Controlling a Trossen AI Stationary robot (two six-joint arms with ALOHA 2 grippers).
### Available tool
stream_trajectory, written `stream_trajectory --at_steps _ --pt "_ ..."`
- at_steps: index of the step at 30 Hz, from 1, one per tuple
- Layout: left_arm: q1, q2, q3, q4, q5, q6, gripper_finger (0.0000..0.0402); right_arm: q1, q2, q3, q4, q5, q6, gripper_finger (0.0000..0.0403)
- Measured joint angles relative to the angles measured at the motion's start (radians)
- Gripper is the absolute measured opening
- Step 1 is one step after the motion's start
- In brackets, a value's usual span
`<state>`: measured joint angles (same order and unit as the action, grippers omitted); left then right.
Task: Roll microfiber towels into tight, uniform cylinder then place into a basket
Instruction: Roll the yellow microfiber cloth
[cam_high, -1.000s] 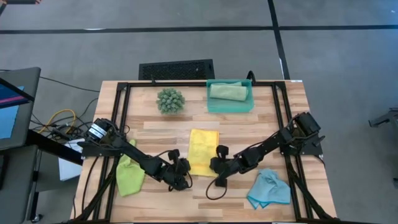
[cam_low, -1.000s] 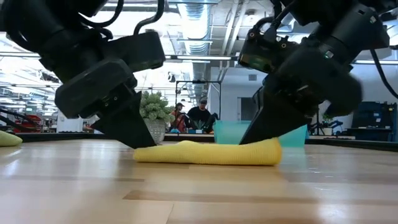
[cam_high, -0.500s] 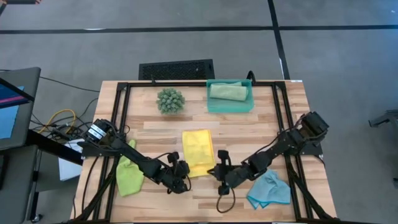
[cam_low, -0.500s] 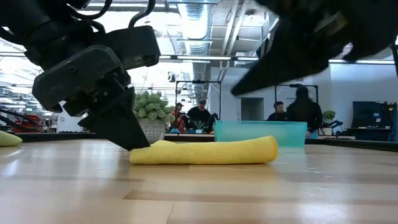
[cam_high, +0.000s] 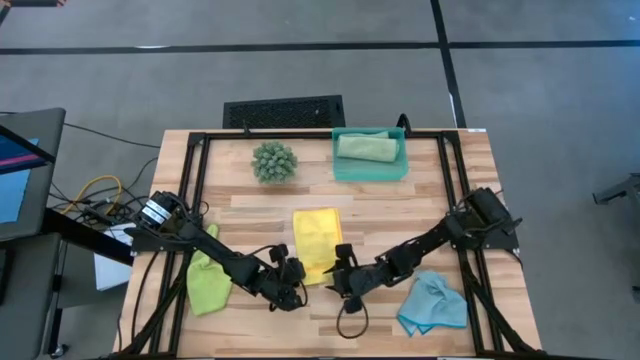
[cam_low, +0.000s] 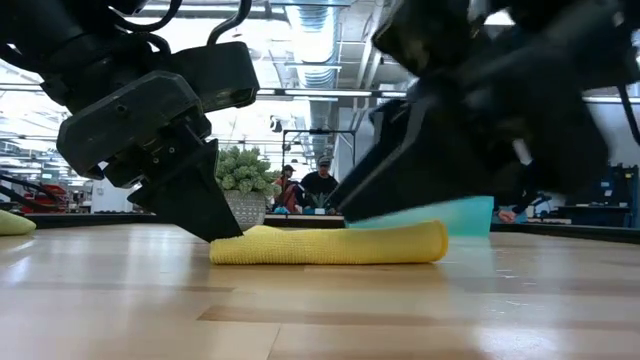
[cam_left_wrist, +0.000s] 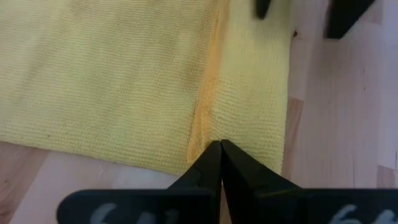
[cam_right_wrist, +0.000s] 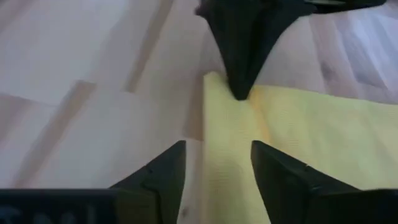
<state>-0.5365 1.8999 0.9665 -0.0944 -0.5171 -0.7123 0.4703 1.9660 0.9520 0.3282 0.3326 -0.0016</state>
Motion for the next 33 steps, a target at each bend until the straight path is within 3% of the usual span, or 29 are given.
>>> stream_trajectory --at_steps 8,21,27,33 --pt "0.0 0.0 0.0 -0.002 -0.001 0.0 0.0 -0.026 0.053 0.05 -0.091 -0.02 -0.016 0.018" --pt "-0.001 -0.058 0.0 0.022 -0.045 0.082 0.0 -0.042 0.049 0.051 -0.121 -0.071 -0.026 0.0015" --pt "-0.001 -0.041 0.0 0.167 -0.082 0.252 0.0 -0.042 0.048 0.054 -0.118 -0.126 -0.005 0.0029" --pt "0.008 -0.001 -0.001 0.202 -0.062 0.289 0.0 -0.039 0.041 0.081 -0.173 -0.154 0.002 0.002"
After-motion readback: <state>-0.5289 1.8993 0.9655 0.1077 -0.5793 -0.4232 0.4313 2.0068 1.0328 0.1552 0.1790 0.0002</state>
